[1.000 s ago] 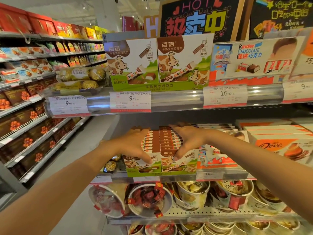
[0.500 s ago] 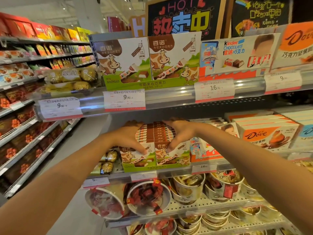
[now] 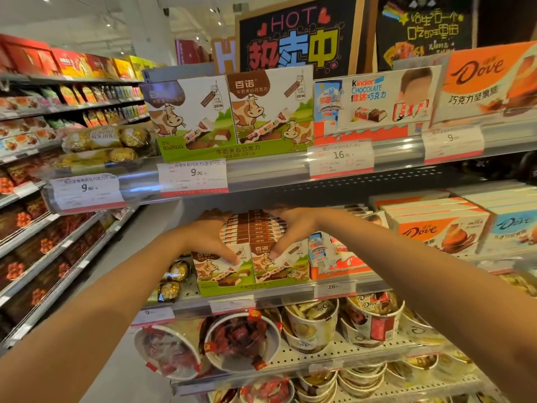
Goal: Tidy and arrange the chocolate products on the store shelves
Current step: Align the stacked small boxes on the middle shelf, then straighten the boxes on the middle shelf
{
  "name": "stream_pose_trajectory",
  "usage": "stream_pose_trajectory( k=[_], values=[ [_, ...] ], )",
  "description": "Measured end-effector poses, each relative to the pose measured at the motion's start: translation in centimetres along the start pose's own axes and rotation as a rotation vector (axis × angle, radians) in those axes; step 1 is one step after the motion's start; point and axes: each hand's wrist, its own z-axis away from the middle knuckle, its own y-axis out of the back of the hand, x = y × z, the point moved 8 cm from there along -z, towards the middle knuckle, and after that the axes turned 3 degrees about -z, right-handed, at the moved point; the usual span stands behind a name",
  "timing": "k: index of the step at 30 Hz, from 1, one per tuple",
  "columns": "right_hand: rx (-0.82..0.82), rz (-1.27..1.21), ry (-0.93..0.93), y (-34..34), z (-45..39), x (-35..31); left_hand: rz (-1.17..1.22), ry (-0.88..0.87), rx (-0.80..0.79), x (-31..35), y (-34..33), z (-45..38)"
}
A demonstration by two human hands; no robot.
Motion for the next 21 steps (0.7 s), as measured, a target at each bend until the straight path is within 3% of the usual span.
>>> stream_pose_trajectory(
  k=[4,9,13,21],
  values=[
    [0.077,-0.032,0.029,2.0,1.9,1.3,-0.005,-0.028,-0.034,3.9,-0.3,-0.2],
    [0.309,0.033,0.078,7.4,6.2,5.5,0.0,-0.184,0.277,11.7,0.2,-2.4],
    [0.243,0.216,0.05,8.2,8.9,9.9,0.017,-0.104,0.322,14.4,-1.4,-4.9],
    [0.205,0.202,0.167,6.9,10.2,12.3,-0.18,0.035,0.294,14.3,-3.2,-7.0]
  ],
)
